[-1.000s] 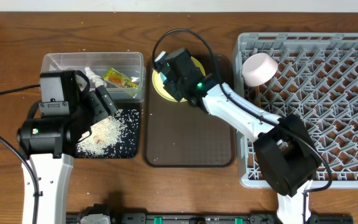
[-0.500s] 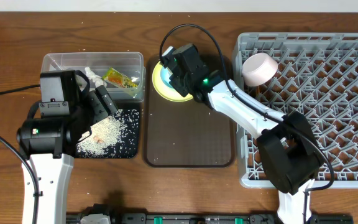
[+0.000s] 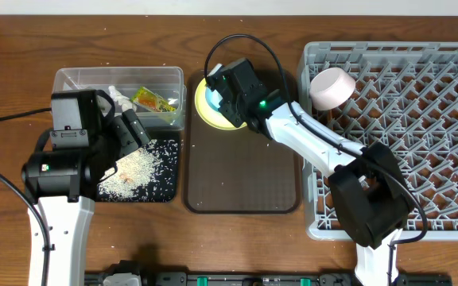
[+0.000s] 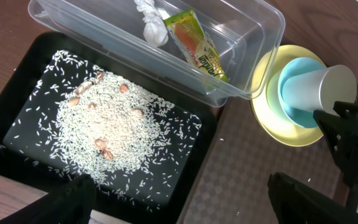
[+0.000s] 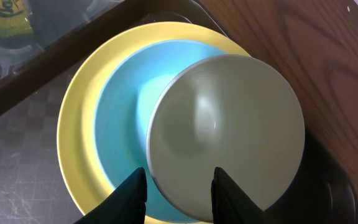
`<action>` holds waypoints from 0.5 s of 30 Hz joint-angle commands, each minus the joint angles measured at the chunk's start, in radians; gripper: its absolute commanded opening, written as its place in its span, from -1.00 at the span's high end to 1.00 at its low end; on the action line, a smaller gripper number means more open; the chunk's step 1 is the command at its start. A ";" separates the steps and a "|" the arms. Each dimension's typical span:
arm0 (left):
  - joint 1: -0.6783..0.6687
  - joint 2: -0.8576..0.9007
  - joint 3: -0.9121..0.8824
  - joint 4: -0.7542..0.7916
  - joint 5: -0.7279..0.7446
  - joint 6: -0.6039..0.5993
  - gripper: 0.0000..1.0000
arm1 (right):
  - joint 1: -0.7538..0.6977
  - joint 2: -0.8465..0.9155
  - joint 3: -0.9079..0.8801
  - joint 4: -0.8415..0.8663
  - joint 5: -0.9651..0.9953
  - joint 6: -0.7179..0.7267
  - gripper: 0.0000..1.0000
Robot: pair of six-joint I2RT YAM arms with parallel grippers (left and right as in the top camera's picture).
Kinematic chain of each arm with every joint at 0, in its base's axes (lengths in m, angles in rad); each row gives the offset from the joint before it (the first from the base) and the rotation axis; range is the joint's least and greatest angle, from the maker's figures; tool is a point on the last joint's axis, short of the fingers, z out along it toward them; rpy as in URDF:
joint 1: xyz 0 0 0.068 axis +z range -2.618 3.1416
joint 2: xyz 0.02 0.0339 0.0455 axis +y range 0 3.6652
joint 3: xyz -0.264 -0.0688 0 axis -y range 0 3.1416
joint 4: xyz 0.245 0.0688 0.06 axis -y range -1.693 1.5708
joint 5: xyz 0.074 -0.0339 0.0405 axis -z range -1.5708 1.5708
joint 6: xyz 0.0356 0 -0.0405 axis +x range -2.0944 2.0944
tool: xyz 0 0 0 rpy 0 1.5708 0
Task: Sort waste into correct bins and load items into the dishwasher rack
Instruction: 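Lower right gripper onto the white cup and grasp it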
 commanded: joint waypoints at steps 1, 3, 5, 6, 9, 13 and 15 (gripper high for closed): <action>0.004 0.004 -0.001 0.001 0.005 -0.002 -0.82 | 0.009 0.012 0.004 0.003 -0.004 -0.004 0.43; 0.004 0.004 -0.001 0.001 0.005 -0.002 -0.82 | 0.009 0.012 0.004 0.003 -0.004 -0.005 0.56; 0.004 0.004 -0.001 0.001 0.005 -0.002 -0.82 | 0.009 0.012 0.004 0.007 -0.004 -0.004 0.68; 0.004 0.004 -0.001 0.001 0.005 -0.002 -0.83 | 0.010 0.012 0.004 0.011 -0.004 -0.003 0.72; 0.004 0.004 -0.001 0.001 0.005 -0.002 -0.83 | 0.010 0.010 0.005 0.029 -0.004 0.007 0.79; 0.004 0.004 -0.001 0.001 0.005 -0.002 -0.82 | 0.014 -0.008 0.005 0.059 -0.004 0.031 0.98; 0.004 0.004 -0.001 0.001 0.005 -0.002 -0.82 | 0.016 -0.032 0.005 0.075 -0.009 0.079 0.98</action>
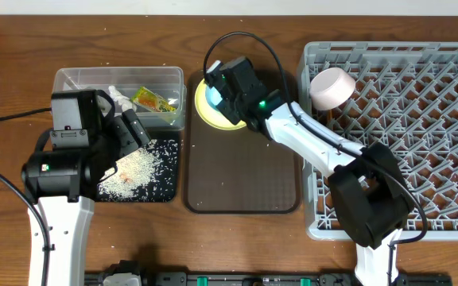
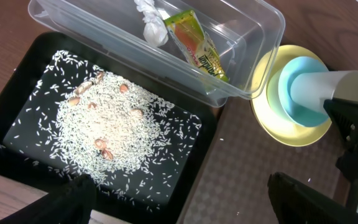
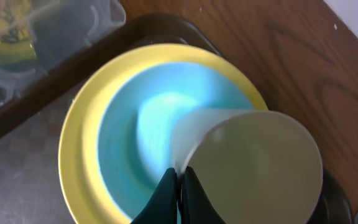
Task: Sort waste into correct bins and load items into the dishwasher rack
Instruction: 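Lower right gripper onto the white cup and grasp it, then carry the white cup with right gripper into the dish rack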
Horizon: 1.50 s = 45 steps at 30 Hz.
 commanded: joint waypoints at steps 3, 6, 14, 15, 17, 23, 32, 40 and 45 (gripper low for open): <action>0.004 0.004 -0.001 0.001 0.005 -0.002 -0.82 | 0.011 -0.090 0.005 0.021 -0.047 0.107 0.98; 0.004 0.004 -0.001 0.001 0.005 -0.002 -0.83 | 0.007 -0.166 0.005 0.008 -0.060 0.167 0.98; 0.004 0.004 -0.001 0.001 0.005 -0.002 -0.83 | -0.089 -0.420 0.005 -0.231 -0.204 0.346 0.98; 0.004 0.004 -0.001 0.001 0.005 -0.002 -0.82 | -0.113 -0.446 0.005 -0.271 -0.253 0.352 0.98; 0.004 0.004 -0.001 0.001 0.005 -0.002 -0.82 | -0.170 -0.488 0.005 -0.348 -0.359 0.360 0.98; 0.004 0.004 -0.001 0.001 0.005 -0.002 -0.82 | -0.388 -0.534 0.004 -0.551 -0.757 0.360 0.98; 0.004 0.004 -0.001 0.001 0.005 -0.002 -0.82 | -0.620 -0.533 -0.135 -0.610 -1.270 0.269 0.97; 0.004 0.004 -0.001 0.001 0.005 -0.002 -0.83 | -0.749 -0.533 -0.370 -0.589 -1.446 0.122 0.97; 0.004 0.004 -0.001 0.001 0.005 -0.002 -0.83 | -0.840 -0.533 -0.487 -0.566 -1.472 0.041 0.98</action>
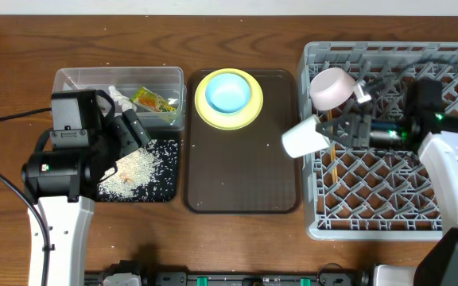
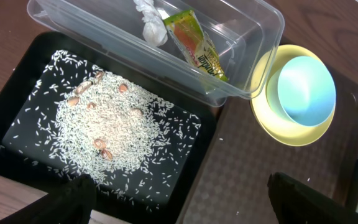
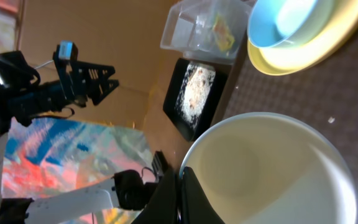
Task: Sort waste into correct bins and load items into the dishwasher rack
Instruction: 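Carry the white cup with right gripper into the dish rack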
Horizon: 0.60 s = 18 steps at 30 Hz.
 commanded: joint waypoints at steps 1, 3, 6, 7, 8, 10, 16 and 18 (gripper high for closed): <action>0.004 0.004 -0.001 0.000 0.003 -0.002 -0.82 | -0.055 -0.005 -0.064 0.013 -0.097 -0.100 0.98; 0.004 0.004 -0.001 0.000 0.003 -0.002 -0.82 | -0.082 -0.005 -0.101 0.024 -0.098 -0.122 0.98; 0.004 0.004 -0.001 0.000 0.003 -0.002 -0.83 | -0.115 -0.005 -0.154 0.074 -0.120 -0.140 0.98; 0.004 0.004 -0.001 0.000 0.003 -0.002 -0.82 | -0.122 -0.005 -0.170 0.098 -0.128 -0.139 0.98; 0.004 0.004 -0.001 0.000 0.003 -0.002 -0.82 | -0.128 -0.005 -0.182 0.117 -0.140 -0.139 0.98; 0.004 0.004 -0.001 0.000 0.003 -0.002 -0.83 | -0.136 -0.004 -0.207 0.162 -0.161 -0.139 0.98; 0.004 0.004 -0.001 0.000 0.003 -0.002 -0.82 | -0.140 -0.004 -0.240 0.255 -0.160 -0.139 0.98; 0.004 0.004 -0.001 0.000 0.003 -0.002 -0.83 | -0.140 -0.004 -0.242 0.283 -0.160 -0.139 0.98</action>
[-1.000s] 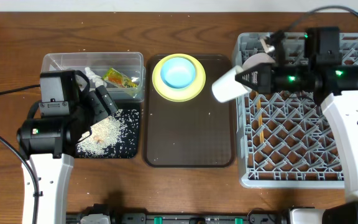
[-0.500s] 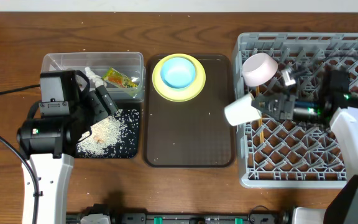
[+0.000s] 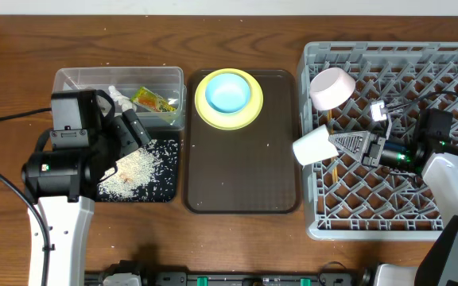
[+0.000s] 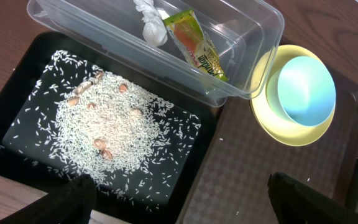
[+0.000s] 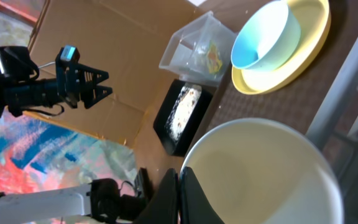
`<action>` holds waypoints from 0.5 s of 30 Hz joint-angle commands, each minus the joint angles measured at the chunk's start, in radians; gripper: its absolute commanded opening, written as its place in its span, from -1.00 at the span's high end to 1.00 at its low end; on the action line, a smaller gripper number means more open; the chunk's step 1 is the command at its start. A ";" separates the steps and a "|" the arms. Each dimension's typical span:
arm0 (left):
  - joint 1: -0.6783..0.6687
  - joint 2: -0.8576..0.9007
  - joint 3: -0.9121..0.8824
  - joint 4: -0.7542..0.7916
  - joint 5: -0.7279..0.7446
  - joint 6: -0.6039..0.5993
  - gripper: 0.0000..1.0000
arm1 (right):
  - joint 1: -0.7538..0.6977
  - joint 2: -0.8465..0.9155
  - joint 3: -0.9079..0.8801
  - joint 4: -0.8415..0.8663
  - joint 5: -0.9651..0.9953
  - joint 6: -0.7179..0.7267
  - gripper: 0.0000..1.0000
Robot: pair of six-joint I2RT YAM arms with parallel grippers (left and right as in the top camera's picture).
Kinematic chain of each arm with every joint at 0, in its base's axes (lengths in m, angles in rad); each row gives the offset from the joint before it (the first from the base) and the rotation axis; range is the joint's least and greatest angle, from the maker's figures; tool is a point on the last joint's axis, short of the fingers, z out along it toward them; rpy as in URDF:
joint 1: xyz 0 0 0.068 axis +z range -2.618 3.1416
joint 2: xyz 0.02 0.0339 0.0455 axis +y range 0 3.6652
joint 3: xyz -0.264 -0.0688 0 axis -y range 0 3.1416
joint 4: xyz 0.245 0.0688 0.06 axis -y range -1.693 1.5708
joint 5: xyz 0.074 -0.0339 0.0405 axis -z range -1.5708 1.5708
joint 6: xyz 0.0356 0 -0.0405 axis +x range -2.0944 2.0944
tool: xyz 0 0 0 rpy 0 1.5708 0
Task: Sort waste into correct bins and load items into the dishwasher rack
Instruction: 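Carry the white cup with right gripper into the dish rack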
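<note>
My right gripper point(image 3: 336, 143) is shut on the rim of a white cup point(image 3: 312, 146), held on its side at the left edge of the grey dishwasher rack point(image 3: 420, 56); the cup's mouth point(image 5: 260, 174) fills the right wrist view. A pink bowl point(image 3: 331, 87) leans in the rack's top left corner. A blue bowl point(image 3: 229, 91) sits on a yellow plate point(image 3: 207, 111) at the back of the brown tray point(image 3: 241, 175). My left gripper point(image 4: 179, 199) is open over the black tray of rice point(image 4: 104, 124), beside the clear bin point(image 4: 241, 25) holding a wrapper point(image 4: 197, 46) and a tissue.
A cardboard wall and the left arm show in the right wrist view behind the cup. The wooden table edge runs in front of both trays. Rice grains and several nuts are scattered across the black tray.
My right gripper with the white cup has moved a little toward the near side and to the right, now lower along the rack's left edge. The left arm has not moved.
My right gripper was open around the white cup standing upside down in the blue bowl. It then shut on the cup's rim. Later it held the cup on its side by the rack, leaving the bowl bare, and now sits slightly nearer over the rack's edge.
</note>
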 commanded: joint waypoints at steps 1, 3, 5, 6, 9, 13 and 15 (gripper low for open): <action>0.004 0.004 -0.001 0.001 0.003 -0.002 -0.82 | -0.010 -0.004 -0.009 0.030 -0.044 -0.021 0.98; 0.004 0.004 -0.001 0.001 0.003 -0.002 -0.82 | -0.010 -0.004 -0.010 0.055 -0.043 -0.021 0.98; 0.004 0.004 -0.001 0.001 0.003 -0.002 -0.82 | -0.010 -0.002 -0.010 0.078 -0.039 -0.021 0.98; 0.004 0.004 -0.001 0.001 0.003 -0.002 -0.83 | -0.010 0.000 -0.010 0.084 -0.032 -0.021 0.98; 0.004 0.004 -0.001 0.001 0.003 -0.002 -0.82 | -0.010 0.007 -0.012 0.086 0.011 -0.021 0.98; 0.004 0.004 -0.001 0.001 0.003 -0.002 -0.82 | -0.010 0.009 -0.022 0.088 0.036 -0.022 0.98; 0.004 0.004 -0.001 0.001 0.003 -0.002 -0.83 | -0.010 0.009 -0.025 0.087 0.059 -0.022 0.98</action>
